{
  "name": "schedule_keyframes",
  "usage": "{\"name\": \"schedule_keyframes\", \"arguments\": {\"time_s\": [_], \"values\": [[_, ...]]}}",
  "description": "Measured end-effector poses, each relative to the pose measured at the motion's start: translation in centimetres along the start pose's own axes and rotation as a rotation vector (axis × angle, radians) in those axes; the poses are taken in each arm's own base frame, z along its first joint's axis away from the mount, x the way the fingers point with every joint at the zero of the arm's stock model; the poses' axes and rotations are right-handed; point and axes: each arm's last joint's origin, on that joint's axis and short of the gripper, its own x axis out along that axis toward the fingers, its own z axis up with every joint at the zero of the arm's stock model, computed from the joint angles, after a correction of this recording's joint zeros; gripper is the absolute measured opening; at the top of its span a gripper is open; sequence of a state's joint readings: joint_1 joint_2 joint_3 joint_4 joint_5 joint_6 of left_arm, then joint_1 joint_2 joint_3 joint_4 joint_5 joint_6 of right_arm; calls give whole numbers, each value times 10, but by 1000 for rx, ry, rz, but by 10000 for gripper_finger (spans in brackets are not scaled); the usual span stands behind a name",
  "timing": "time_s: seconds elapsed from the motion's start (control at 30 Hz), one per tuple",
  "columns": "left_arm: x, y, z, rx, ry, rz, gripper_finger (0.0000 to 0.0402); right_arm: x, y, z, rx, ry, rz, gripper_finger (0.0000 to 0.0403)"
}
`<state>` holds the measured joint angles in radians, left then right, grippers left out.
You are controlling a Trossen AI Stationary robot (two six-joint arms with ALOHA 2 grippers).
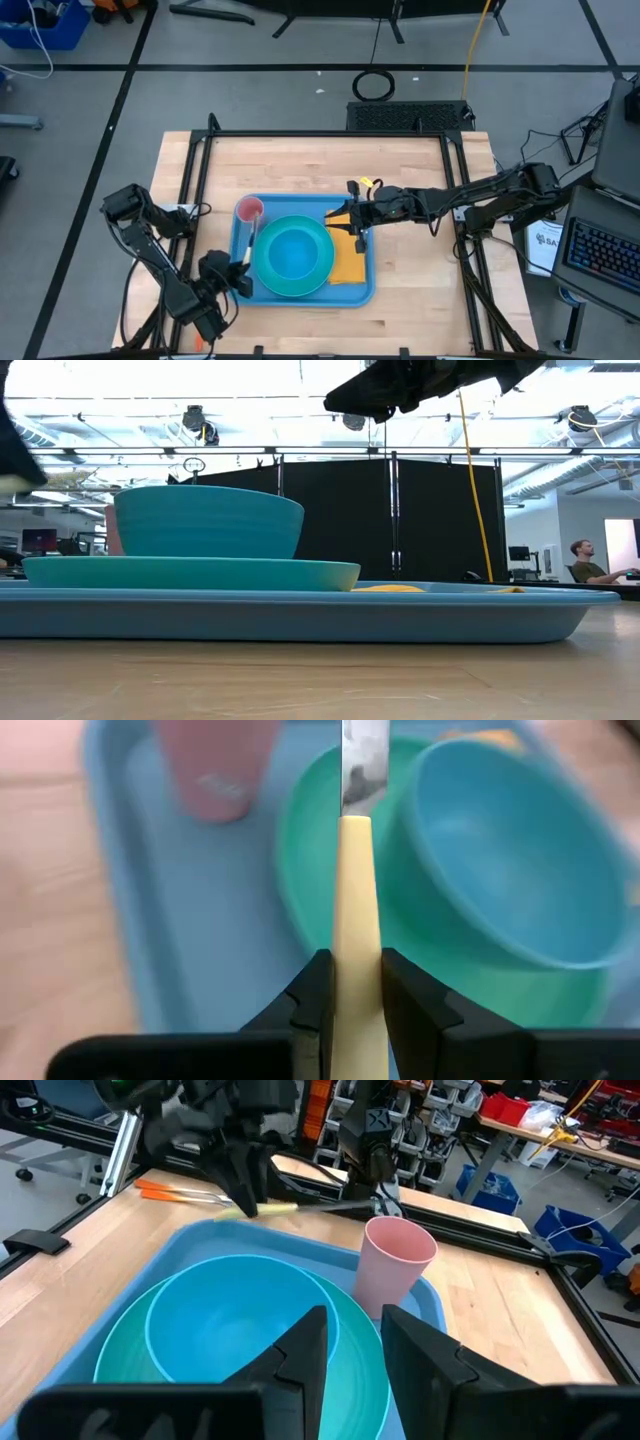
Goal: Set up tray
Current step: Put the yellow knife in the left of the yellow napkin
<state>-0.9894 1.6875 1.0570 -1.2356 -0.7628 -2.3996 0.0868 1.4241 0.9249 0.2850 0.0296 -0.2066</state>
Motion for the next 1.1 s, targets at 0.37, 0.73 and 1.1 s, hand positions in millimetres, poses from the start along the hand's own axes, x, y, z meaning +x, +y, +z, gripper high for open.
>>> {"name": "schedule_keyframes", "arguments": {"time_s": [0.37, 0.73, 1.1], "values": [[-22, -31, 13, 106, -252, -316, 65, -18, -2, 8, 37, 16, 10, 89], [-17, -44, 23, 153, -435, -397, 65, -26, 10, -5, 144, -225, 319, 89], [-11, -74, 24, 146, -514, -425, 65, -25, 17, -17, 218, -273, 473, 89]]}}
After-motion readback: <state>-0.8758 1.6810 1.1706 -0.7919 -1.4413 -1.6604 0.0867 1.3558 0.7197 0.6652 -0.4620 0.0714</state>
